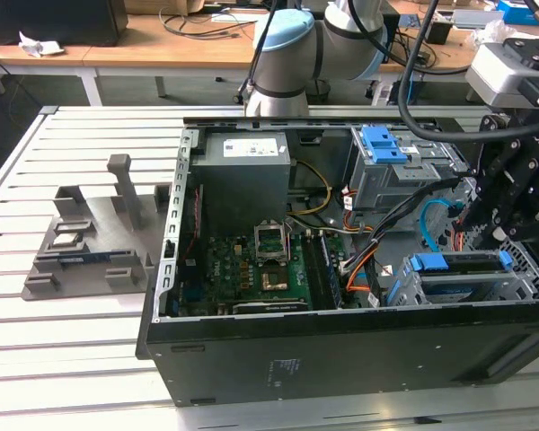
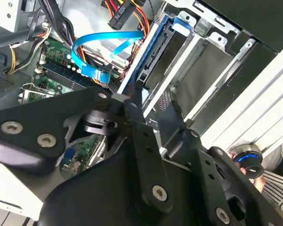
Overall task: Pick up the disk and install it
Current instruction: 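Insert the first disk wire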
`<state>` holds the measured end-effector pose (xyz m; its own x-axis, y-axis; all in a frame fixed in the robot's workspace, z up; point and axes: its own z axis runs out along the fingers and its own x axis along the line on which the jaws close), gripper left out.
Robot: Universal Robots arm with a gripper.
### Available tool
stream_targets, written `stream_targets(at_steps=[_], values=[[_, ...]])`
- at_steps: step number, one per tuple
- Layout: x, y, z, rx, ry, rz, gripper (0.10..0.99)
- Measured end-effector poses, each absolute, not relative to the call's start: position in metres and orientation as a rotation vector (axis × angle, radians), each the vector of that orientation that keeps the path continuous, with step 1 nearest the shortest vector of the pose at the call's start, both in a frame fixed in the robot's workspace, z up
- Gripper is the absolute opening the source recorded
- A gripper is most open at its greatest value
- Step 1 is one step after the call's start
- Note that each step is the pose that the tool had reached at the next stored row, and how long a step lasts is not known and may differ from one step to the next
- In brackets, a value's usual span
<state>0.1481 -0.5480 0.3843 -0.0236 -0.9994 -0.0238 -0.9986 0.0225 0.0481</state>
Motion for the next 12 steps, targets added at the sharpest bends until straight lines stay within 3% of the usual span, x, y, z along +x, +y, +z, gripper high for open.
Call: stream_targets(at_steps=[1, 12], values=[[0.148, -0.548, 0.384, 2.183, -2.234, -0.080, 0.420], [0.188, -0.514, 0.374, 2.167, -2.218, -0.086, 0.420]])
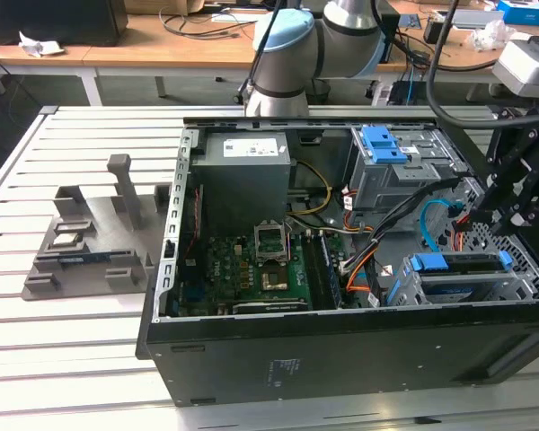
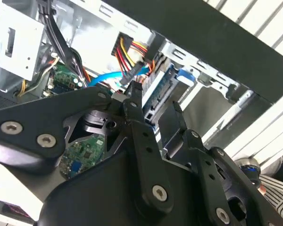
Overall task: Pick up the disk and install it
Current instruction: 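Insert the first disk wire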
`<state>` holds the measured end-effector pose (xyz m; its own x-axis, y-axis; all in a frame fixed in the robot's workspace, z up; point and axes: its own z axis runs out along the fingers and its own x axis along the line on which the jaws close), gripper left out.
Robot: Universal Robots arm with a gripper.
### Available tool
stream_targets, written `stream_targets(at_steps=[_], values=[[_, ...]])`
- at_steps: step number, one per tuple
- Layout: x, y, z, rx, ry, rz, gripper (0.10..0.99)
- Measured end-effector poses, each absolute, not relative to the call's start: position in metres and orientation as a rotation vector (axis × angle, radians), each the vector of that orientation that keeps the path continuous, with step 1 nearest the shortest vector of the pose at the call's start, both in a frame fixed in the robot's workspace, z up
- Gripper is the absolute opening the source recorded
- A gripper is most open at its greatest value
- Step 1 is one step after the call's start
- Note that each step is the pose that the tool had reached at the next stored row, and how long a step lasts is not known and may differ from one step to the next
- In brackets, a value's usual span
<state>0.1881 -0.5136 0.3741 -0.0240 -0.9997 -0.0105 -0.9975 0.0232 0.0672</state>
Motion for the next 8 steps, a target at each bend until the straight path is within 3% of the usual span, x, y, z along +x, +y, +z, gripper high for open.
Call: stream_targets(at_steps=[3, 8], values=[[0.192, -0.495, 0.367, 2.160, -2.213, -0.073, 0.420], [0.196, -0.491, 0.359, 2.141, -2.221, -0.062, 0.420]])
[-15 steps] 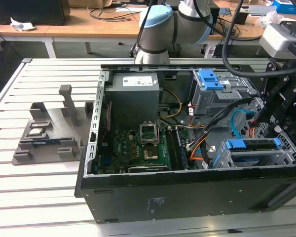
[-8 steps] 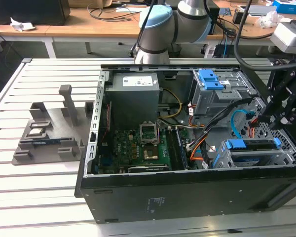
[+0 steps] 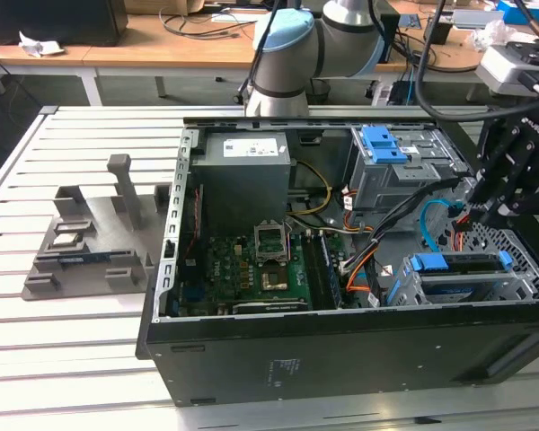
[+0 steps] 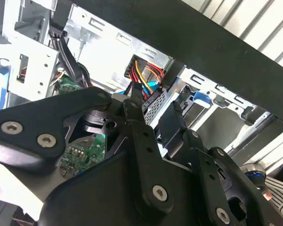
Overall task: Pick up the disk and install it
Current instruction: 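Insert the first disk wire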
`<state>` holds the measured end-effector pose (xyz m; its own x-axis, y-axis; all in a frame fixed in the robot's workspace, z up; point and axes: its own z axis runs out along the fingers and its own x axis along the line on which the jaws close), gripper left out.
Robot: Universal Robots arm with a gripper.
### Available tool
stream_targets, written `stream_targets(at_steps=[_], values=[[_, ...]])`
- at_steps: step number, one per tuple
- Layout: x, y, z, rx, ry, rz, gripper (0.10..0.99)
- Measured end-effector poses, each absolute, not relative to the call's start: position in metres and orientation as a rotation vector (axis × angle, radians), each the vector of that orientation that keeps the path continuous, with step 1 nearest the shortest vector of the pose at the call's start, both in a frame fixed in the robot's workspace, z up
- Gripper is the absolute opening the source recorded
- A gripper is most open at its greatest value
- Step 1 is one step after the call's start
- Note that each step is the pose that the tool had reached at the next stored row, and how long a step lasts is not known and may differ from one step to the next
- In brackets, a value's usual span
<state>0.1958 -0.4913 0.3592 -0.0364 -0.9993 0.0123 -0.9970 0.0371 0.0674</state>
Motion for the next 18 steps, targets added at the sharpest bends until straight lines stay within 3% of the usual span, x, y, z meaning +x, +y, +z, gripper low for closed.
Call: stream_targets(at_steps=[12, 13, 14, 15, 18], values=[[0.1959, -0.4913, 0.3531, 2.136, -2.220, -0.054, 0.420], [0.1959, -0.4913, 0.3530, 2.135, -2.219, -0.052, 0.278], [0.1958, -0.4913, 0.3532, 2.134, -2.219, -0.050, 0.220], [0.1958, -0.4913, 0.3531, 2.133, -2.218, -0.049, 0.180], [0.1959, -0.4913, 0.3531, 2.132, -2.217, -0.045, 0.180]])
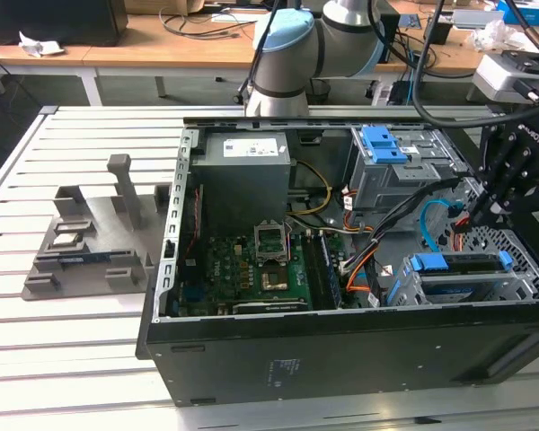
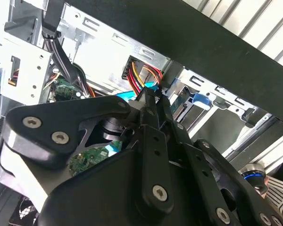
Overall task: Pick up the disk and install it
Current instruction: 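Insert the first disk wire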
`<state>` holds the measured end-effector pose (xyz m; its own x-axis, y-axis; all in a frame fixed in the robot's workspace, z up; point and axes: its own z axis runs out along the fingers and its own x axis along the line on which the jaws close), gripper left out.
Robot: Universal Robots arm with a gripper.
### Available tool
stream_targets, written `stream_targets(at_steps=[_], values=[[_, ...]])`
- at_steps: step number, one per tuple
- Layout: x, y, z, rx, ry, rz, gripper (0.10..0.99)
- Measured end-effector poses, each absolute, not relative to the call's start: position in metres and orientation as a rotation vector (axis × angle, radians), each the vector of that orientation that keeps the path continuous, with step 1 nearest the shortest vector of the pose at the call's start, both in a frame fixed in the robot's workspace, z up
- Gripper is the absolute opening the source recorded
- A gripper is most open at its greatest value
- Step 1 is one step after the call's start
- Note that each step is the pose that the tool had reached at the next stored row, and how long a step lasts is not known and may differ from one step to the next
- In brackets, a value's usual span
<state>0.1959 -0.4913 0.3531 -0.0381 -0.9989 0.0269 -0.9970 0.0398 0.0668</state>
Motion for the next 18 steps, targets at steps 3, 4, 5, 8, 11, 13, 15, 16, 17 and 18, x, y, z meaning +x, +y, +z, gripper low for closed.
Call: stream_targets(at_steps=[3, 4, 5, 8, 11, 13, 15, 16, 17, 18], values=[[0.195, -0.491, 0.353, 2.131, -2.216, -0.044, 0.180], [0.194, -0.491, 0.353, 2.132, -2.216, -0.043, 0.180], [0.192, -0.491, 0.353, 2.133, -2.217, -0.042, 0.180], [0.184, -0.491, 0.353, 2.134, -2.219, -0.038, 0.180], [0.183, -0.498, 0.353, 2.135, -2.219, -0.039, 0.173], [0.182, -0.507, 0.353, 2.135, -2.219, -0.039, 0.173], [0.182, -0.518, 0.353, 2.135, -2.219, -0.039, 0.173], [0.182, -0.526, 0.353, 2.135, -2.219, -0.039, 0.173], [0.181, -0.535, 0.353, 2.136, -2.219, -0.039, 0.173], [0.181, -0.538, 0.353, 2.136, -2.218, -0.039, 0.173]])
